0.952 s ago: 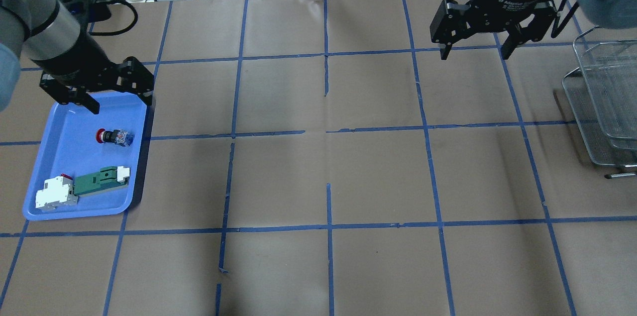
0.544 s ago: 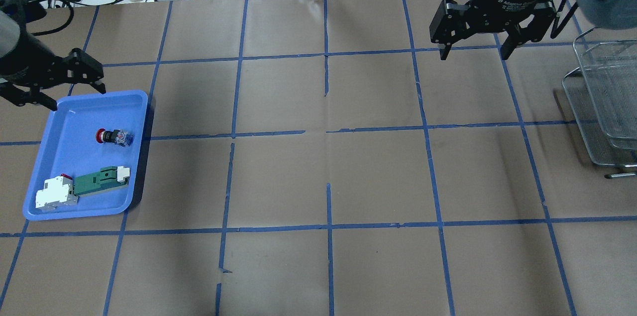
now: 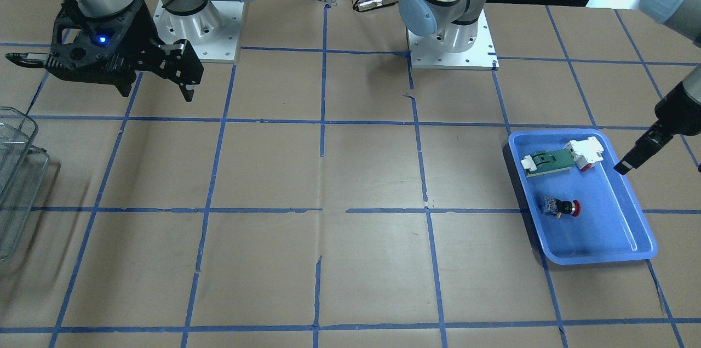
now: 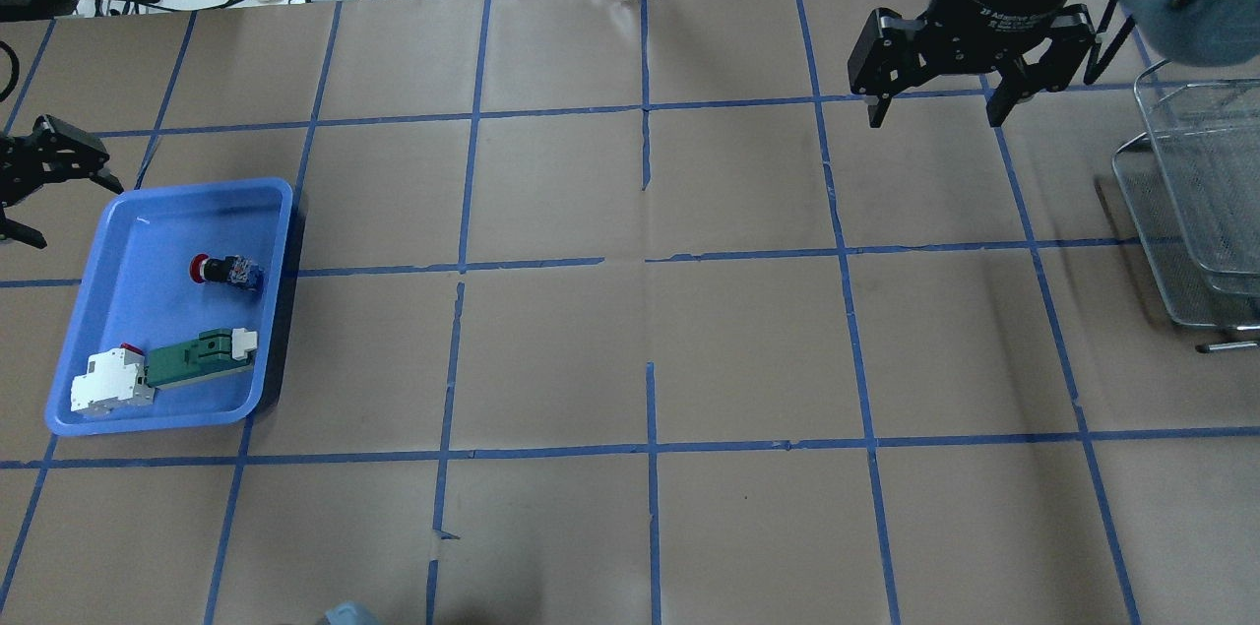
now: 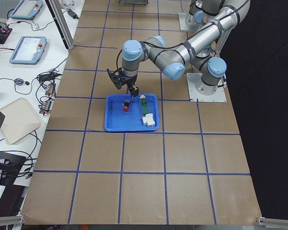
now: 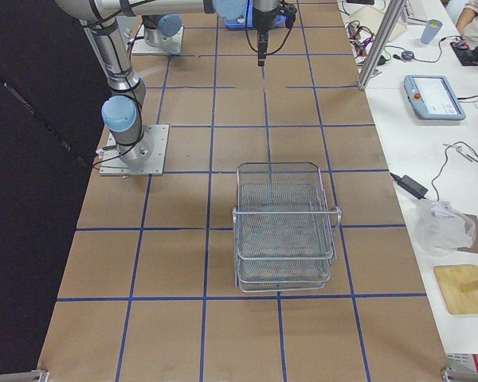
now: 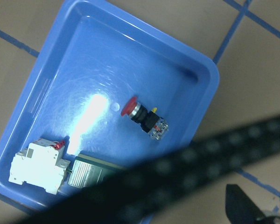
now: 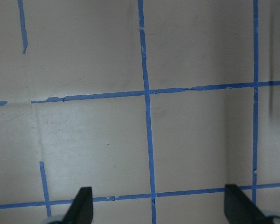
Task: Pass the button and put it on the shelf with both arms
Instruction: 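Move the left gripper back and lower it beside the blue tray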
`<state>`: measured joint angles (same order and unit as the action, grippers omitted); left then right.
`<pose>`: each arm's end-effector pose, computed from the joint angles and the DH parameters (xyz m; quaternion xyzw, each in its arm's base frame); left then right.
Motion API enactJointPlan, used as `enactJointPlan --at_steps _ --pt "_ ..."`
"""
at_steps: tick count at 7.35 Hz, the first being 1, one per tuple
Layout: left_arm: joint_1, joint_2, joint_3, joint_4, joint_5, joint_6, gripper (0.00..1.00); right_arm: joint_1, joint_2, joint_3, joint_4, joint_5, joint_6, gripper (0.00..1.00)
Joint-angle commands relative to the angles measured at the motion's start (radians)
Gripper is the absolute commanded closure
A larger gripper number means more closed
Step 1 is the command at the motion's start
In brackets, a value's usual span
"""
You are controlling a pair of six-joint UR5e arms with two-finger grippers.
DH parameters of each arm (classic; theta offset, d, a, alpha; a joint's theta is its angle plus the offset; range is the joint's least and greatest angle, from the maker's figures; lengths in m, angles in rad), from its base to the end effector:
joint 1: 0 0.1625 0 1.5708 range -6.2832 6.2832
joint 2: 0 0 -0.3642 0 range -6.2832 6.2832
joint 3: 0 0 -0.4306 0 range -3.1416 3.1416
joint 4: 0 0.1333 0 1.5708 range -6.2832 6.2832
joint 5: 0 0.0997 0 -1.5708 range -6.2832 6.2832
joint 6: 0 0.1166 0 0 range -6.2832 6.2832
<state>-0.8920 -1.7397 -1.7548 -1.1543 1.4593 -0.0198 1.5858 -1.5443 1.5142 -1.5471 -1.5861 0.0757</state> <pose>0.2454 -0.5372 0.2634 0.3399 -0.9383 0.0480 0.0424 0.1396 -0.5385 0.4236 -0.0304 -0.9995 0.0035 0.0075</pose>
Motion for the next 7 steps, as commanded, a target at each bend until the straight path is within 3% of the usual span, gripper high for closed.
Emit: enactJointPlan --at_steps 1,5,7 --pt "0.091 -0.102 0.024 0.033 -0.023 -0.076 0.0 -0.001 0.0 0.004 -0.005 0.0 0.0 0.0" --pt "0.107 -0.159 0.029 0.058 -0.301 -0.605 0.0 -0.001 0.0 0.004 -0.005 0.0 0.0 0.0" --pt "0.105 -0.211 0.014 0.056 -0.455 -0.657 0.0 -0.001 0.001 0.006 0.002 0.002 0.0 0.0"
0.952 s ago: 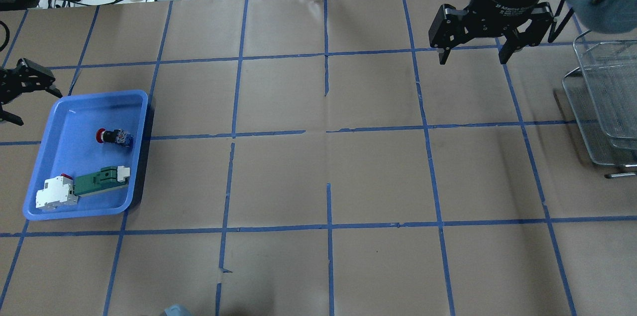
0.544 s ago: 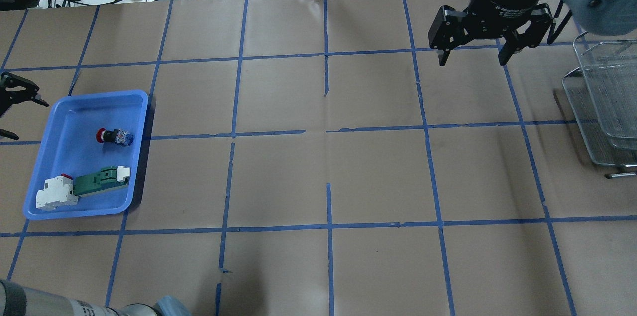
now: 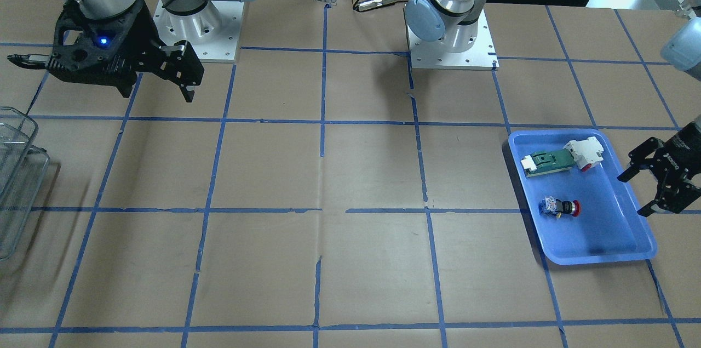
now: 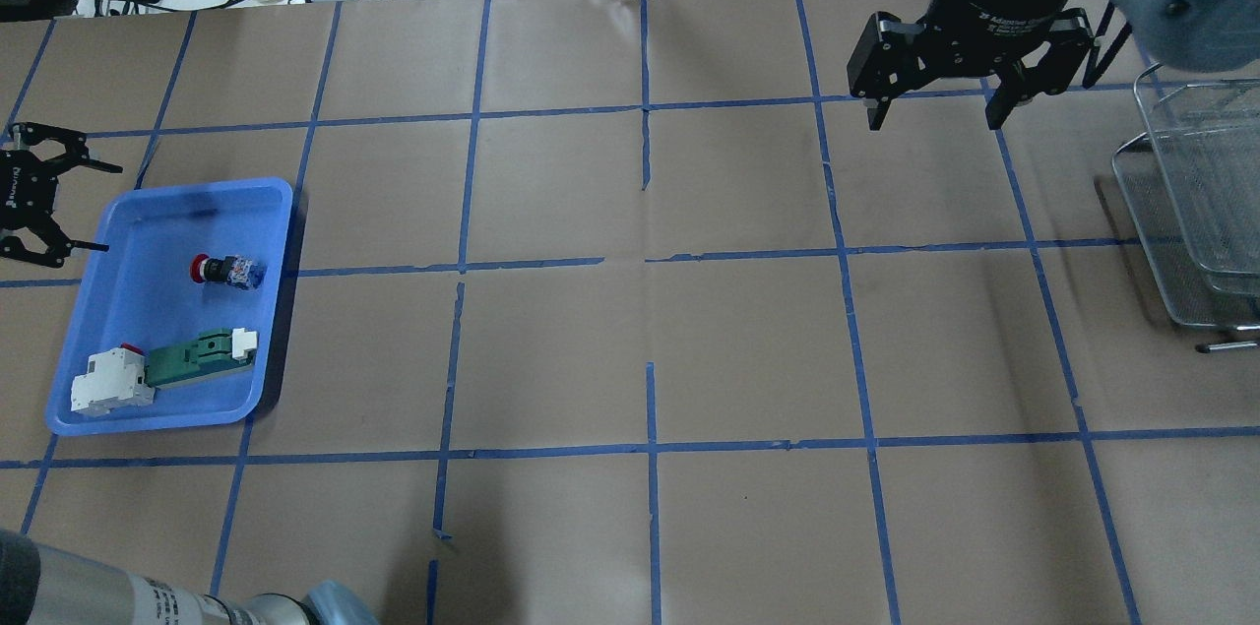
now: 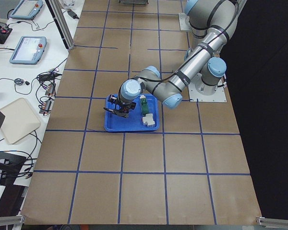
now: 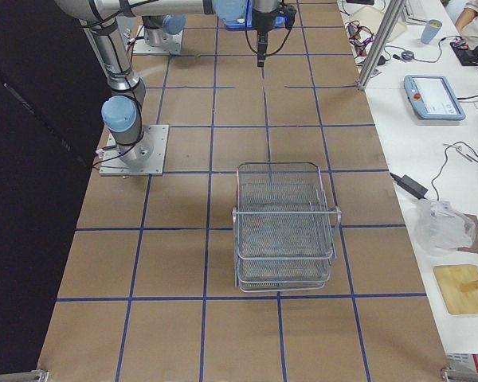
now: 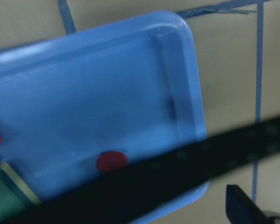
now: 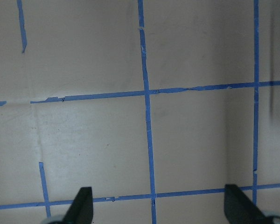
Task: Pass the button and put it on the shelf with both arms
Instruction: 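Move the left gripper back and lower it beside the blue tray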
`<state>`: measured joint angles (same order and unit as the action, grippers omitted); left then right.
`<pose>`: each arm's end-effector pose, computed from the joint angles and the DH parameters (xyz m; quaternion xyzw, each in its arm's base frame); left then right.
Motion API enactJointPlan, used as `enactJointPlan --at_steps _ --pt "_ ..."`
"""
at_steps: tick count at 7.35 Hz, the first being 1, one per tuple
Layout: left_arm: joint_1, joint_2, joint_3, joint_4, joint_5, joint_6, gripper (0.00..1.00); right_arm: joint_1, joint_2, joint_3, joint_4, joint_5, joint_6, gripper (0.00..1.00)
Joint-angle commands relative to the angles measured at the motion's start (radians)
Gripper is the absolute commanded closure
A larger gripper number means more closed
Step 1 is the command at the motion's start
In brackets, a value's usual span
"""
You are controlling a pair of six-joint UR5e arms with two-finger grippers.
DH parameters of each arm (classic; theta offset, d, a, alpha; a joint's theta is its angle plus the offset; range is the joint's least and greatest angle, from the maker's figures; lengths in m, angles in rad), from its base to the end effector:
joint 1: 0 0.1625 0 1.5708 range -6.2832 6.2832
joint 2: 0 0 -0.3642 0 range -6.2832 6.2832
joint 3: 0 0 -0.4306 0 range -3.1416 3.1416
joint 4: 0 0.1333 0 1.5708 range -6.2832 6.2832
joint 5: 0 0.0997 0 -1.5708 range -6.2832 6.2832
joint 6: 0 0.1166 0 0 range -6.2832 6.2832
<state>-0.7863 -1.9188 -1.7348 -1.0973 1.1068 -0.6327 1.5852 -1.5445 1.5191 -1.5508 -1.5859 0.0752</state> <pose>0.2892 -0.5523 0.1859 0.6366 -0.7359 -0.0013 0.2306 0.1393 -0.5384 0.4215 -0.0304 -0.9995 0.0030 0.0074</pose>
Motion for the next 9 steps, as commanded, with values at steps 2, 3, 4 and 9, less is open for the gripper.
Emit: enactJointPlan --at_steps 2,3,4,9 --pt "-0.001 -0.065 0.012 -0.016 -0.117 -0.176 0.01 0.001 -0.002 0.007 0.002 0.001 0.0 0.0" --pt "-0.002 -0.066 0.036 -0.022 -0.087 -0.243 0.02 0.001 -0.002 0.012 0.005 0.001 0.0 0.0" --pt "-0.017 -0.063 0.122 -0.109 -0.05 -0.293 0.02 -0.001 -0.002 0.012 0.003 0.001 0.0 0.0" --pt "-0.119 -0.111 0.252 -0.426 0.196 -0.301 0.0 0.001 0.0 0.012 -0.018 0.001 -0.055 0.0"
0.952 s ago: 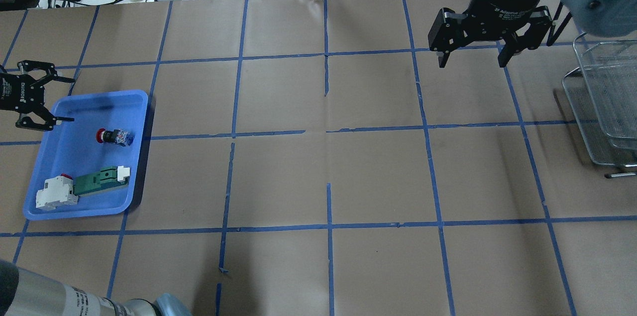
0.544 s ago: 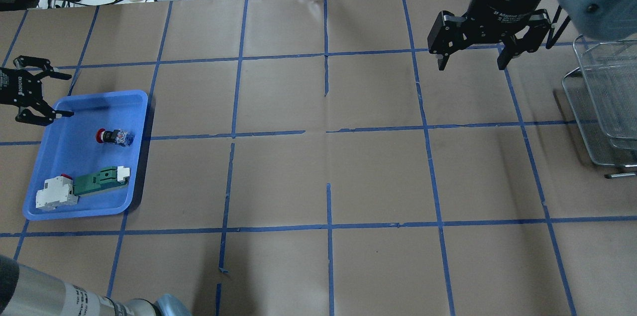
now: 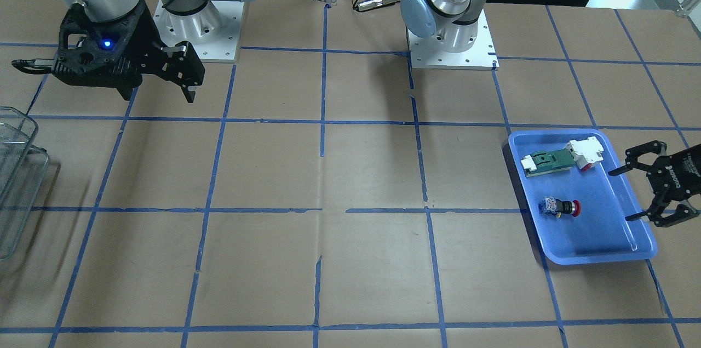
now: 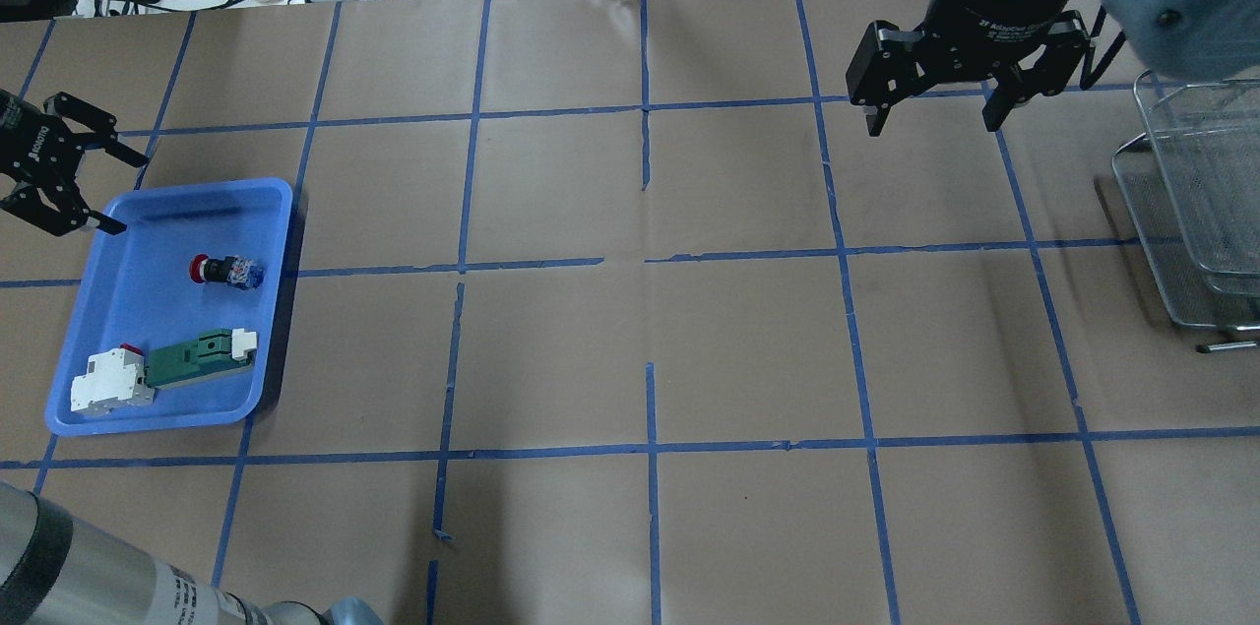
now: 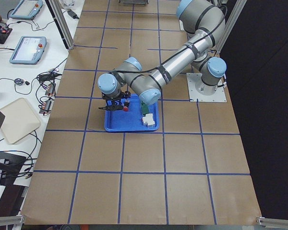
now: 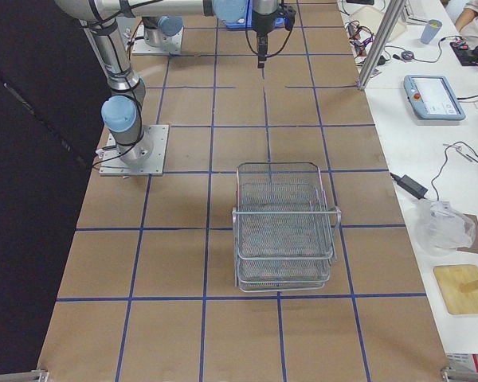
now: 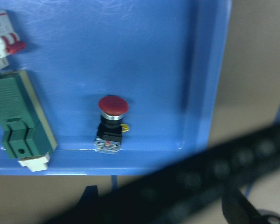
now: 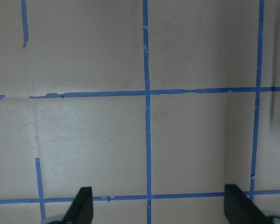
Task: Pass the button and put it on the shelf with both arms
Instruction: 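Move the left gripper back and lower it beside the blue tray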
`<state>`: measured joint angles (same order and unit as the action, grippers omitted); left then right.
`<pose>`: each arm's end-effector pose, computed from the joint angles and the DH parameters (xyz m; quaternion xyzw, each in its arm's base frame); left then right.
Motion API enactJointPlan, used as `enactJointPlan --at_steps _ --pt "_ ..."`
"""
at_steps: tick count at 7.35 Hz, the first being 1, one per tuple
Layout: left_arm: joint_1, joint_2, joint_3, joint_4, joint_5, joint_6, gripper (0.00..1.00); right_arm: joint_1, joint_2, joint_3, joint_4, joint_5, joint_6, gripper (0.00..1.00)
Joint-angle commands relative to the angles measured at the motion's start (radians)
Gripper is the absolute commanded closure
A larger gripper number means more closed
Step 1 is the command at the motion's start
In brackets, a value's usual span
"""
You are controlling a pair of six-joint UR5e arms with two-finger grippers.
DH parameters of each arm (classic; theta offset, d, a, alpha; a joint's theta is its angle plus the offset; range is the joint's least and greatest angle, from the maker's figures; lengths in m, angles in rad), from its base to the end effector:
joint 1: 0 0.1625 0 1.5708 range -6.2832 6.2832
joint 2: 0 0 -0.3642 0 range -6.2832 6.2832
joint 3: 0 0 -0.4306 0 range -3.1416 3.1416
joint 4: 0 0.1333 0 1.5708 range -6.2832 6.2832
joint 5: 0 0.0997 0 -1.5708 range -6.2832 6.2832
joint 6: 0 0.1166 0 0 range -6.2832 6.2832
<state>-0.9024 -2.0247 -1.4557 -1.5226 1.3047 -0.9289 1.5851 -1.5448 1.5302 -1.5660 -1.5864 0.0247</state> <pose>0.2612 -0.5953 0.2104 0.7160 -0.6705 -0.1593 0.1115 0.1392 -0.5389 0.4173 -0.0052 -0.9999 0.0051 0.0077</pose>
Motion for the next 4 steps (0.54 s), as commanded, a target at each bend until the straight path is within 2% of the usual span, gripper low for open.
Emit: enactJointPlan --at_steps 1,4 --pt "-0.003 -0.011 -0.028 0.012 -0.066 -0.013 0.0 0.001 0.0 0.001 -0.003 0.002 -0.006 0.0" --pt "0.005 -0.075 -0.035 0.033 -0.094 0.048 0.0 0.001 0.0 0.001 -0.003 0.002 -0.006 0.0"
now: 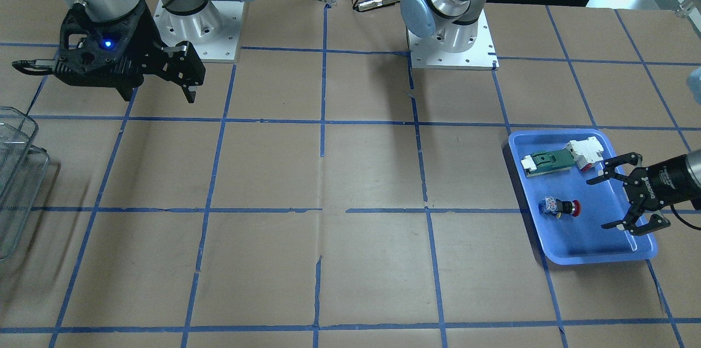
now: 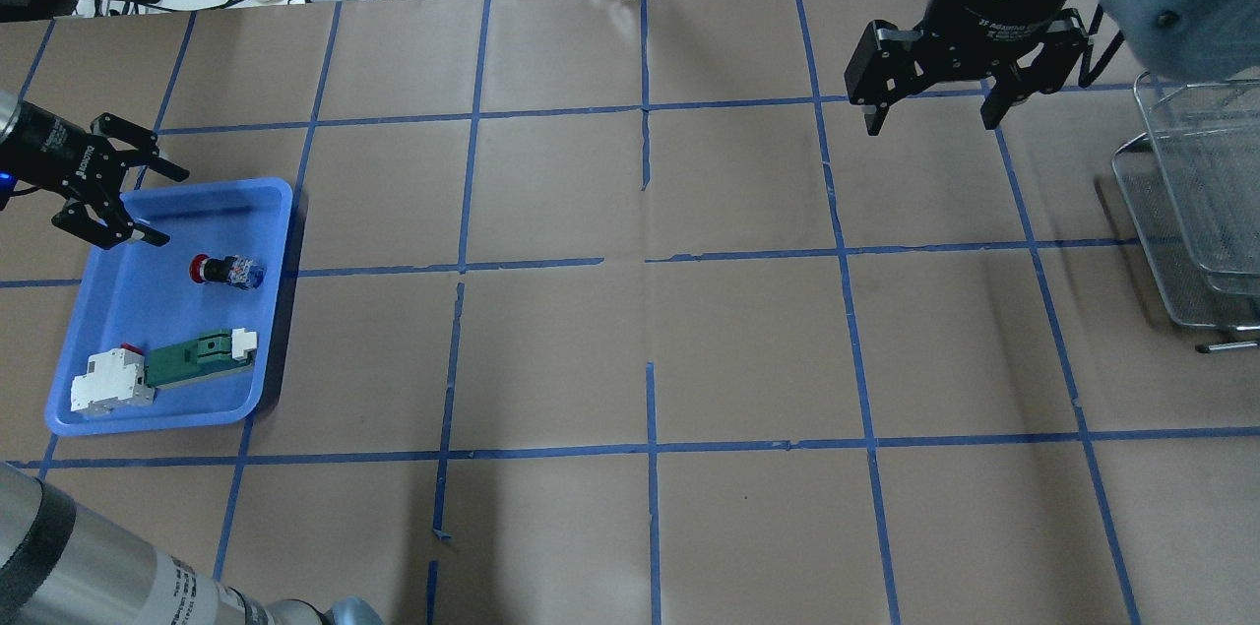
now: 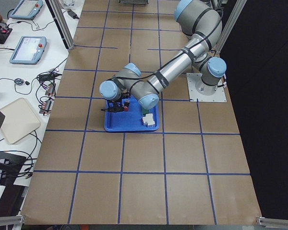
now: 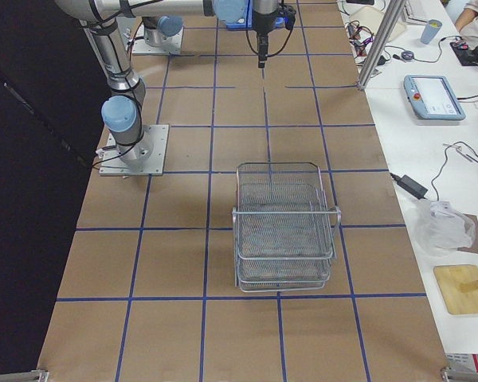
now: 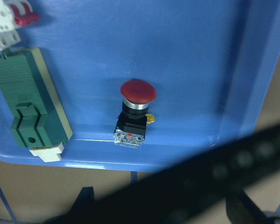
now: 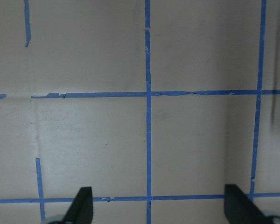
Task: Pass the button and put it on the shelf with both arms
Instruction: 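Reach the left gripper into the tray and close on the red button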
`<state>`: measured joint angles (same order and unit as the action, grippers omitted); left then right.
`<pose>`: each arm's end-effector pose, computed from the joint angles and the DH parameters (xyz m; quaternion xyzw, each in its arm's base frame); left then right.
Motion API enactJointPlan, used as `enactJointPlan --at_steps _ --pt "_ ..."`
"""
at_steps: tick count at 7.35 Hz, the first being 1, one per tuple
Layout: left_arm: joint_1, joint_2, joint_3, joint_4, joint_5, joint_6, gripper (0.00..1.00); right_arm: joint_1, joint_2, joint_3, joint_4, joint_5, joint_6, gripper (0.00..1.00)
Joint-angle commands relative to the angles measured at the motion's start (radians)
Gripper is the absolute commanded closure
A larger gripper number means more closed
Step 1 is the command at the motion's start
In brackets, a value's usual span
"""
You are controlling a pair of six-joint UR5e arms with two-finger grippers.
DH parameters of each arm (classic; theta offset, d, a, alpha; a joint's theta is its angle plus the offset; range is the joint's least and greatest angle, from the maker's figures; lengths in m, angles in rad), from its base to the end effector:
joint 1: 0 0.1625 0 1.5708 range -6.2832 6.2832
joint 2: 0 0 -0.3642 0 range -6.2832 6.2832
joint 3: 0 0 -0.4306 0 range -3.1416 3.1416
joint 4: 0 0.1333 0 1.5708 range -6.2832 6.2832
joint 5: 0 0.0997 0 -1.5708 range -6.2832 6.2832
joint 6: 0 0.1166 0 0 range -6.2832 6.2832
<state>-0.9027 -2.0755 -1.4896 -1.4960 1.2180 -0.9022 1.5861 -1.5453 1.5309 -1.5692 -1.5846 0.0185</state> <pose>0.2509 -0.5981 0.1674 0.7069 -0.6642 -0.1898 0.1517 0.1400 -0.5389 0.4175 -0.0016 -1.0000 0.0065 0.0068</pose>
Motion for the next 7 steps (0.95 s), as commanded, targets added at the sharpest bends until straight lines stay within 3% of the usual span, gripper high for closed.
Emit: enactJointPlan --at_steps 1,7 --pt "0.022 -0.034 -0.001 0.008 -0.008 0.037 0.0 0.0 -0.001 0.002 0.0 0.0 0.0 0.0" --pt "0.065 -0.075 -0.059 0.048 -0.006 0.157 0.0 -0.001 0.002 0.008 -0.003 -0.002 -0.008 0.0"
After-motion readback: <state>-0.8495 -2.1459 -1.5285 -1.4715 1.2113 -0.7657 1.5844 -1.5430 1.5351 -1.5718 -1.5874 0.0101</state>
